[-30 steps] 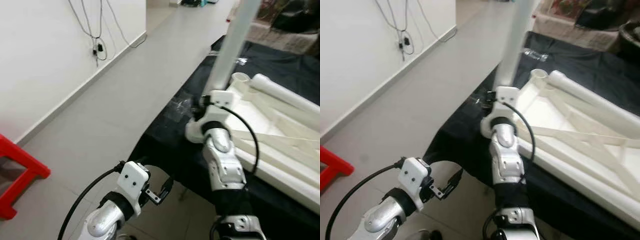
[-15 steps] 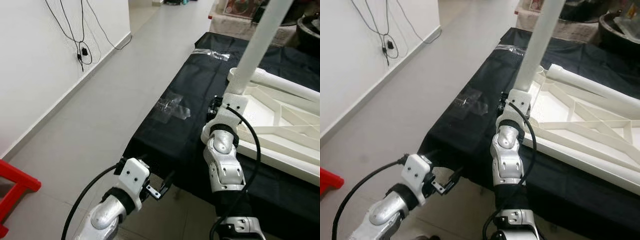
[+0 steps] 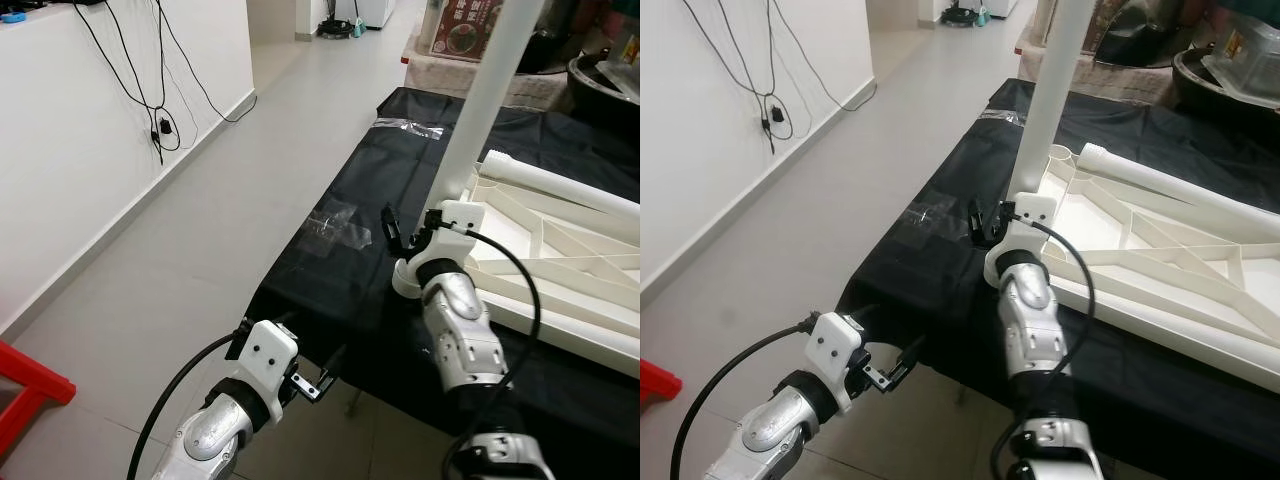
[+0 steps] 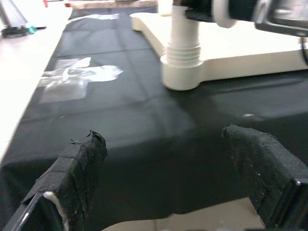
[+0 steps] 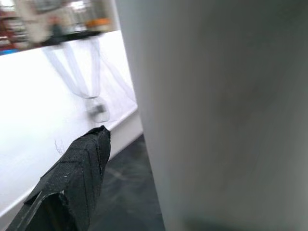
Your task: Building children table
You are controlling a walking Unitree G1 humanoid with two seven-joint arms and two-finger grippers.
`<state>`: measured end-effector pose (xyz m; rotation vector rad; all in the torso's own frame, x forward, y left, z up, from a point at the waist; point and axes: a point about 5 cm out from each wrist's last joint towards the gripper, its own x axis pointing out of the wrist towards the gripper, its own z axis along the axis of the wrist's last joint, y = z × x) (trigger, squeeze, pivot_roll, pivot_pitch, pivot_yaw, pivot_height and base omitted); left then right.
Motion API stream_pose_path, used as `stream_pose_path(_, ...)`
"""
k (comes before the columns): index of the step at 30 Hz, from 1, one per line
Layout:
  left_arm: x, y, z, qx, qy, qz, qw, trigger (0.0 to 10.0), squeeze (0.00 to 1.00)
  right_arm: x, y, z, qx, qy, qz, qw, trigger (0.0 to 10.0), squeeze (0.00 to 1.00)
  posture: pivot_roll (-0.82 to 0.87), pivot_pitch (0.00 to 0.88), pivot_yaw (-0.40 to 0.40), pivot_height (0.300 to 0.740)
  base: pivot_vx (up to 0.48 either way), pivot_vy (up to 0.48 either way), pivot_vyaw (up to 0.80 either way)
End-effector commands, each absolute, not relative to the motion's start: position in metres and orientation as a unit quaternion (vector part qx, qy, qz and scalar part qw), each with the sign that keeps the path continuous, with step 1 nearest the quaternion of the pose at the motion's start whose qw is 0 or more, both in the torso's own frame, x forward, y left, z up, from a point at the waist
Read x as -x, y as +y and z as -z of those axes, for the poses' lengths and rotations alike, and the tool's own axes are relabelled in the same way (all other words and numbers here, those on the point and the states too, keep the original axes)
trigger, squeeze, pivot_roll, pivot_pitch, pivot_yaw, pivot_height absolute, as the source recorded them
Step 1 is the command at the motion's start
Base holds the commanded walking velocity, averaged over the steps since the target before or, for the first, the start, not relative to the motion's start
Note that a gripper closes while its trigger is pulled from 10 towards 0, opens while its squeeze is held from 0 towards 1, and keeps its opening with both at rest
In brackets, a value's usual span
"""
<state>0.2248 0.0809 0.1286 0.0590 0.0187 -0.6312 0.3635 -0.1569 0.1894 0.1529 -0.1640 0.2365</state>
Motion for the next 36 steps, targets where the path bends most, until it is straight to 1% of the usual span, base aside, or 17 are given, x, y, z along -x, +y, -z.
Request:
stream_pose_path(1,-0.219,0.078,-0.123,-0.024,0.026,0.325,0.945,10.0,0.00,-0.367,-0.143,-0.191,-0.094,-0.064,-0.209,0.971,10.0,0.00,0.07,0.085,-0.034,0.740,0.000,0.000,0.00)
stream_pose_path(4,-0.219,0.077,-0.119,-0.027,0.032,0.325,0.945,10.0,0.00,-0.367,-0.137,-0.191,-0.101,-0.047,-0.282,0.953,10.0,0.00,0.08,0.085,-0.034,0.740,0.000,0.000,0.00)
stream_pose_path(5,-0.221,0.078,-0.118,-0.029,0.030,0.321,0.946,10.0,0.00,-0.364,-0.129,-0.192,-0.100,-0.035,-0.357,0.928,10.0,0.00,0.08,0.082,-0.035,0.740,0.000,0.000,0.00)
stream_pose_path(6,-0.221,0.078,-0.118,-0.029,0.030,0.321,0.946,10.0,0.00,-0.364,-0.129,-0.192,-0.100,-0.035,-0.357,0.928,10.0,0.00,0.08,0.082,-0.035,0.740,0.000,0.000,0.00)
stream_pose_path(9,-0.222,0.079,-0.118,-0.025,0.028,0.317,0.948,10.0,0.00,-0.360,-0.122,-0.193,-0.090,-0.022,-0.434,0.896,10.0,0.00,0.08,0.086,-0.034,0.740,0.000,0.000,0.00)
stream_pose_path(14,-0.220,0.080,-0.117,-0.022,0.031,0.318,0.947,10.0,0.00,-0.355,-0.110,-0.196,-0.063,-0.002,-0.572,0.817,10.0,0.00,0.11,0.088,-0.041,0.740,0.000,0.000,0.00)
stream_pose_path(19,-0.219,0.080,-0.117,-0.022,0.032,0.317,0.948,10.0,0.00,-0.356,-0.104,-0.196,-0.062,-0.001,-0.597,0.800,10.0,0.00,0.11,0.086,-0.044,0.740,0.000,0.000,0.00)
stream_pose_path(20,-0.218,0.080,-0.116,-0.022,0.033,0.316,0.948,10.0,0.00,-0.356,-0.099,-0.197,-0.065,-0.008,-0.606,0.793,2.9,0.00,0.12,0.080,-0.046,0.740,0.000,0.000,0.00)
stream_pose_path(23,-0.218,0.080,-0.116,-0.021,0.034,0.315,0.948,10.0,0.00,-0.355,-0.095,-0.198,-0.068,-0.014,-0.614,0.786,2.9,0.00,0.12,0.080,-0.046,0.740,0.000,0.000,0.00)
stream_pose_path(24,-0.218,0.080,-0.115,-0.021,0.034,0.315,0.948,10.0,0.00,-0.354,-0.094,-0.199,-0.069,-0.020,-0.615,0.785,0.0,0.00,0.11,0.076,-0.045,0.740,0.000,0.000,0.00)
stream_pose_path(25,-0.219,0.080,-0.114,-0.021,0.035,0.315,0.948,10.0,0.00,-0.353,-0.093,-0.200,-0.069,-0.024,-0.621,0.780,0.0,0.00,0.11,0.074,-0.044,0.740,0.000,0.000,0.00)
stream_pose_path(28,-0.219,0.079,-0.114,-0.020,0.035,0.316,0.948,10.0,0.00,-0.353,-0.092,-0.199,-0.064,-0.038,-0.604,0.794,0.0,0.00,0.10,0.071,-0.046,0.740,0.000,0.000,0.00)
stream_pose_path(29,-0.220,0.079,-0.113,-0.019,0.036,0.316,0.948,10.0,0.00,-0.356,-0.095,-0.196,-0.050,-0.046,-0.571,0.818,0.0,0.00,0.10,0.066,-0.045,0.740,0.000,0.000,0.00)
stream_pose_path(30,-0.220,0.079,-0.113,-0.019,0.036,0.316,0.948,10.0,0.00,-0.356,-0.095,-0.196,-0.050,-0.046,-0.571,0.818,0.0,0.00,0.10,0.066,-0.045,0.740,0.000,0.000,0.00)
stream_pose_path(32,-0.221,0.080,-0.112,-0.019,0.036,0.315,0.948,10.0,0.00,-0.364,-0.105,-0.190,-0.048,-0.040,-0.456,0.888,0.0,0.00,0.09,0.059,-0.040,0.740,0.000,0.000,0.00)
stream_pose_path(33,-0.221,0.080,-0.112,-0.019,0.036,0.315,0.948,10.0,0.00,-0.364,-0.105,-0.190,-0.048,-0.040,-0.456,0.888,0.0,0.00,0.09,0.059,-0.040,0.740,0.000,0.000,0.00)
stream_pose_path(36,-0.221,0.080,-0.111,-0.017,0.038,0.315,0.948,10.0,0.00,-0.369,-0.115,-0.183,-0.048,-0.031,-0.354,0.934,0.0,0.00,0.08,0.057,-0.042,0.740,0.000,0.000,0.00)
